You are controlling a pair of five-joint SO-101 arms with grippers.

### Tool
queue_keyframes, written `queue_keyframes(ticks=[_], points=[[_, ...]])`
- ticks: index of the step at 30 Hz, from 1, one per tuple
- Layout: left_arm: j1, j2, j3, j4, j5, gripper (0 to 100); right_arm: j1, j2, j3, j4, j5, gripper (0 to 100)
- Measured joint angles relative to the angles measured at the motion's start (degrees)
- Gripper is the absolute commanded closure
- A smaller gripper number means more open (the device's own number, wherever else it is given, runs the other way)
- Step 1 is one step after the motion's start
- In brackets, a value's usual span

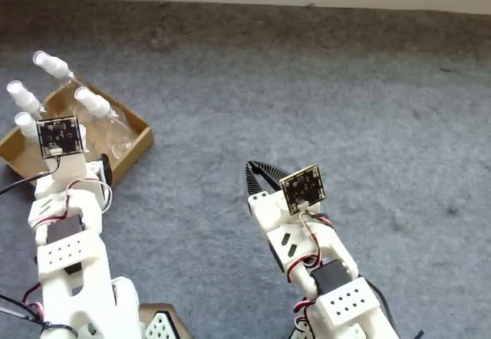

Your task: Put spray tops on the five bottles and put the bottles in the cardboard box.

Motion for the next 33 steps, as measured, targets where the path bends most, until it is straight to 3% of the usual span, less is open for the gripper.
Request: queue_keyframes(ticks=[33], points=[[1.67, 0.18, 0.35, -1.32, 2.99, 86, 0.00, 0.00, 0.00, 0.00, 0.00, 99.5]])
